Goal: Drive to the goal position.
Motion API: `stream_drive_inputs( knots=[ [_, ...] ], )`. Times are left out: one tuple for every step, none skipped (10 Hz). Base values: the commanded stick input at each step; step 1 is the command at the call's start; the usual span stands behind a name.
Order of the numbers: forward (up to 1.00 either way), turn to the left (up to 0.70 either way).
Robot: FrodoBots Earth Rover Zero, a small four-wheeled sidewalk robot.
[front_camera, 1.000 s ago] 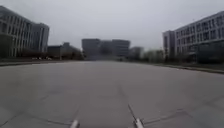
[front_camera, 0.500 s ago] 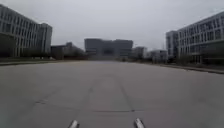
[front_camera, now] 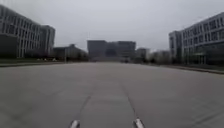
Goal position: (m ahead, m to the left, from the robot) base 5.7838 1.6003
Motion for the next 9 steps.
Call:
stream_drive_inputs(
  knots=[
    [1.00, 0.02],
    [1.00, 0.02],
    [1.00, 0.02],
    [1.00, 0.02],
    [1.00, 0.02],
    [1.00, 0.02],
    [1.00, 0.02],
    [1.00, 0.02],
    [1.00, 0.02]
  ],
)
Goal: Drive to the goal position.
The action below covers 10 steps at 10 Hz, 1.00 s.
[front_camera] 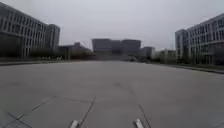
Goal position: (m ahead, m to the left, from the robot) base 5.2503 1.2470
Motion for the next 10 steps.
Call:
stream_drive_inputs(
  knots=[
    [1.00, 0.02],
    [1.00, 0.02],
    [1.00, 0.02],
    [1.00, 0.02],
    [1.00, 0.02],
    [1.00, 0.02],
    [1.00, 0.02],
    [1.00, 0.02],
    [1.00, 0.02],
    [1.00, 0.02]
  ],
)
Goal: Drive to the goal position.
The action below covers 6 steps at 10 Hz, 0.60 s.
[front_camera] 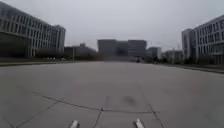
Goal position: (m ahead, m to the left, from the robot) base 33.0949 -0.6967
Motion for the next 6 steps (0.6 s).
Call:
stream_drive_inputs(
  knots=[
    [1.00, 0.02],
    [1.00, 0.02],
    [1.00, 0.02],
    [1.00, 0.02],
    [1.00, 0.02],
    [1.00, 0.02]
  ],
)
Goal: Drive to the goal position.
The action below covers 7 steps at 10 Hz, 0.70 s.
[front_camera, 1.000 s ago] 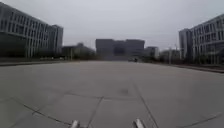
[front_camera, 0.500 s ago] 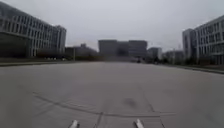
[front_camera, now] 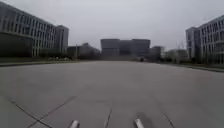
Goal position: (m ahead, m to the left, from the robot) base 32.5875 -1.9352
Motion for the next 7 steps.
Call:
stream_drive_inputs(
  knots=[
    [1.00, 0.02],
    [1.00, 0.02],
    [1.00, 0.02],
    [1.00, 0.02],
    [1.00, 0.02],
    [1.00, 0.02],
    [1.00, 0.02]
  ],
)
